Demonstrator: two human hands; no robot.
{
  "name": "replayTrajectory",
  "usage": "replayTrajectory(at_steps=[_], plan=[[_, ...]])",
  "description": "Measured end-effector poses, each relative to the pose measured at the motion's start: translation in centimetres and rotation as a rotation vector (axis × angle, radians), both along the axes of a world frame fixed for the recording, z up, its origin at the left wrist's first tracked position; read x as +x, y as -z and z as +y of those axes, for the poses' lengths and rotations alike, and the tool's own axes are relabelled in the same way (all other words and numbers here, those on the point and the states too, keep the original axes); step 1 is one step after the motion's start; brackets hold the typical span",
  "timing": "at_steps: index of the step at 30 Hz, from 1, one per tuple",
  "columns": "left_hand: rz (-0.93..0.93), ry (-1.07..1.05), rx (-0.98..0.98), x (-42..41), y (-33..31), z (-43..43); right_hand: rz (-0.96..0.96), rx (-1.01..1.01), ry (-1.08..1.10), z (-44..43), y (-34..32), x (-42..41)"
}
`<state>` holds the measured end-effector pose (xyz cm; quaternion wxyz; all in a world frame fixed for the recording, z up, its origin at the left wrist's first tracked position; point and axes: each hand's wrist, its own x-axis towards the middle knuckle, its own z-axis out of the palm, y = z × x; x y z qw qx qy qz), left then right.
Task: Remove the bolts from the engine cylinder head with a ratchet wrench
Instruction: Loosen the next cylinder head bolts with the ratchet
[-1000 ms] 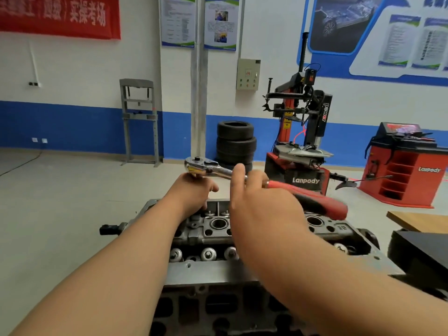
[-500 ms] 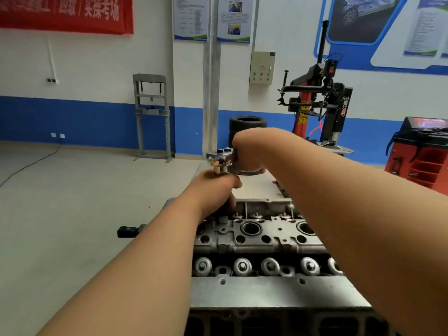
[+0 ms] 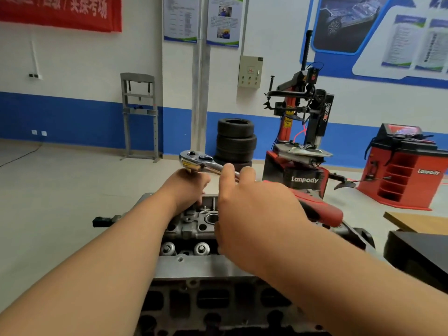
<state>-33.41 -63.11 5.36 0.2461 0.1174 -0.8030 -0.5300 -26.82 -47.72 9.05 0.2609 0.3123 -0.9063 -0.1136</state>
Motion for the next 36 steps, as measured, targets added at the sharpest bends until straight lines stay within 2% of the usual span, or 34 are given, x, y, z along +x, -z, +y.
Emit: replayTrajectory(at_steps=[1, 2, 5, 8, 13, 16, 19, 22, 26, 30, 33, 35, 36], plan=[[0.031, 0.006, 0.104, 0.0, 0.1, -0.1, 0.003, -0.028, -0.026, 0.3, -0.4, -0.2], [0.013, 0.033, 0.127, -0.1, 0.1, -0.2, -0.027, -0.058, -0.034, 0.4, -0.9, -0.8], [-0.125, 0.145, 0.003, -0.5, 0.0, -0.5, -0.161, -0.100, 0.028, 0.6, -2.5, -5.5], [-0.138, 0.189, 0.012, -0.9, 0.1, -1.4, -0.292, -0.203, 0.022, -1.7, -3.0, -11.3], [-0.147, 0.216, -0.021, -1.7, 0.2, -1.9, -0.416, -0.182, -0.175, -9.8, -3.1, -16.1], [-0.157, 0.199, -0.055, -1.6, 0.0, -1.8, -0.507, -0.322, -0.319, -10.4, -2.4, -16.0], [-0.133, 0.169, -0.070, -1.5, -0.1, -1.5, -0.502, -0.388, -0.237, -9.0, -2.1, -15.5], [-0.109, 0.147, -0.074, -1.3, 0.2, -1.3, -0.425, -0.282, 0.020, -6.4, -2.9, -13.8], [-0.086, 0.094, -0.016, -0.9, 0.2, -0.9, -0.281, -0.215, 0.225, -1.8, -2.0, -7.3], [-0.001, 0.062, 0.083, -0.6, -0.3, -0.3, -0.078, -0.077, 0.128, -0.3, 0.9, -0.4], [-0.073, 0.094, 0.035, -0.4, -0.4, -0.2, -0.140, -0.139, 0.157, -1.5, -0.1, -1.1], [-0.097, 0.109, -0.051, -0.6, -0.2, -0.4, -0.188, -0.231, 0.187, -1.6, -1.2, -4.0], [-0.117, 0.124, -0.034, -0.8, -0.1, -0.6, -0.192, -0.258, 0.180, -1.5, -1.7, -5.8]])
